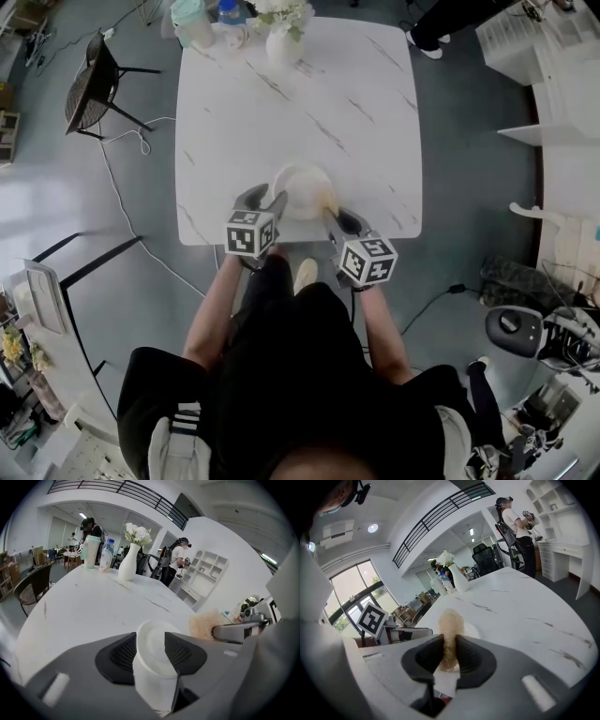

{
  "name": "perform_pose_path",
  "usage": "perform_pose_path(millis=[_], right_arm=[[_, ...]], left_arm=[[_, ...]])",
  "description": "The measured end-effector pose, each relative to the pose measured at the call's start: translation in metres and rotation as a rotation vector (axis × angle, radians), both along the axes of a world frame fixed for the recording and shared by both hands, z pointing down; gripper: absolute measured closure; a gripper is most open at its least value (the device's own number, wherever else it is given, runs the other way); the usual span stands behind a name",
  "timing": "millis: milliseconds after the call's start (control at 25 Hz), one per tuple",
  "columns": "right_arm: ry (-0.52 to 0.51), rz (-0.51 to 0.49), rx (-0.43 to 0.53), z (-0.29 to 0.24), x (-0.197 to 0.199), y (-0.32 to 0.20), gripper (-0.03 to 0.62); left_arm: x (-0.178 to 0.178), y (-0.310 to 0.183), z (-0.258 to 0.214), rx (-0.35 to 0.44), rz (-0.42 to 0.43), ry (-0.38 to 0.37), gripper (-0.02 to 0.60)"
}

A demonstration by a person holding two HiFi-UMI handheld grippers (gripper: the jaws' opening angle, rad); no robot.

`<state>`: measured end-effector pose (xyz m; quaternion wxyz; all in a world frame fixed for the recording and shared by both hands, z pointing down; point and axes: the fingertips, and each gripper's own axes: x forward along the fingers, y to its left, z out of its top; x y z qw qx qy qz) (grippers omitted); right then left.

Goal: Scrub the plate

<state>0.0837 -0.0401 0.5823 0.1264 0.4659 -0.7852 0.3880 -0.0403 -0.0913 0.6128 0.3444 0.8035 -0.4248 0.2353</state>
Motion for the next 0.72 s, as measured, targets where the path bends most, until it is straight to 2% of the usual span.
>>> perform_pose_path(millis=[120,280,520,720], right_arm=[[0.015,0.0,0.036,-0.01,0.002,0.003,0.525],[0.027,0.003,0.087,-0.029,0.006,0.01,0.525],[0.059,-0.003,0.193,-0.07,0.011,0.022,0.525],[0.074,-0.001,0.295,-0.108,0.018,0.036,0.525]], left_arm=[[0.004,0.005,-0.013,0.043,0.014,-0.011,0.423],[0.01,0.015,-0.035,0.085,0.024,-0.012,0.453],[0.012,0.031,-0.082,0.202,-0.01,-0.023,0.549],[0.02,0.049,-0.12,0.29,-0.017,-0.035,0.575]])
